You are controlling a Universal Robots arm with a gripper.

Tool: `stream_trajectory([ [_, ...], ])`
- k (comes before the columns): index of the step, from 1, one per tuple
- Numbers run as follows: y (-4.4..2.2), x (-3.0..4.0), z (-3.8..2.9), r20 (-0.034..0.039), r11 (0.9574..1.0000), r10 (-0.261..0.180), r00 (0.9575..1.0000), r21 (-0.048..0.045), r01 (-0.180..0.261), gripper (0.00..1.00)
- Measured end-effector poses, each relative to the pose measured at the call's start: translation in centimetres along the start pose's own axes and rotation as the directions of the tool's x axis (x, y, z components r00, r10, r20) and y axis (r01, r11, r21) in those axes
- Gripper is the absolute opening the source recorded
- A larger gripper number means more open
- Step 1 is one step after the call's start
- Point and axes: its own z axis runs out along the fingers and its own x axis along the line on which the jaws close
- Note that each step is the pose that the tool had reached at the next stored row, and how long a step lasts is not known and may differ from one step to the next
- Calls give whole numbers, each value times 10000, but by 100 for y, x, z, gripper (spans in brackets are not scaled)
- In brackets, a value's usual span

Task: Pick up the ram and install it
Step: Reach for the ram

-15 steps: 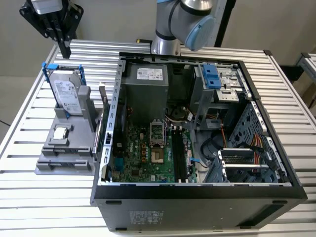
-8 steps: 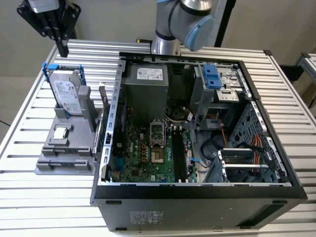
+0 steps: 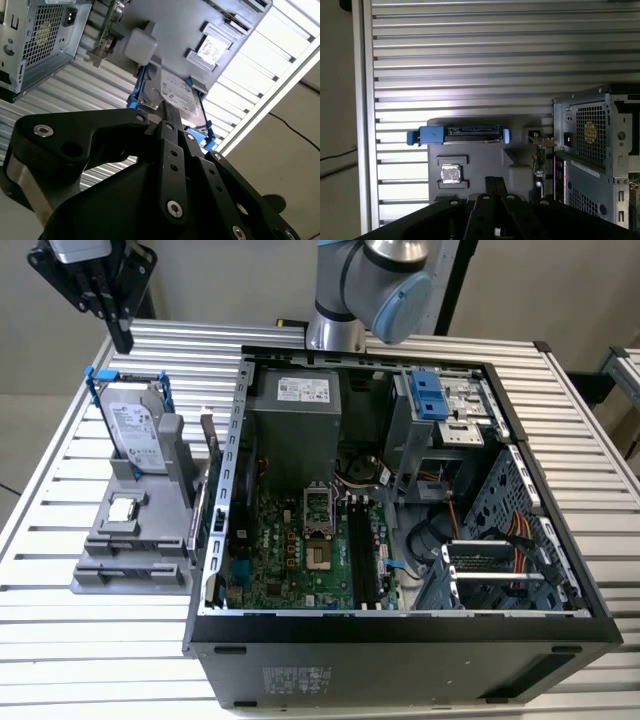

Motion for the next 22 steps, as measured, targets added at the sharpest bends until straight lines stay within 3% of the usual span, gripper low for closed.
stream_trajectory([
  [22,58,169,3,-5,10000,-89,10000,-2,89,0],
])
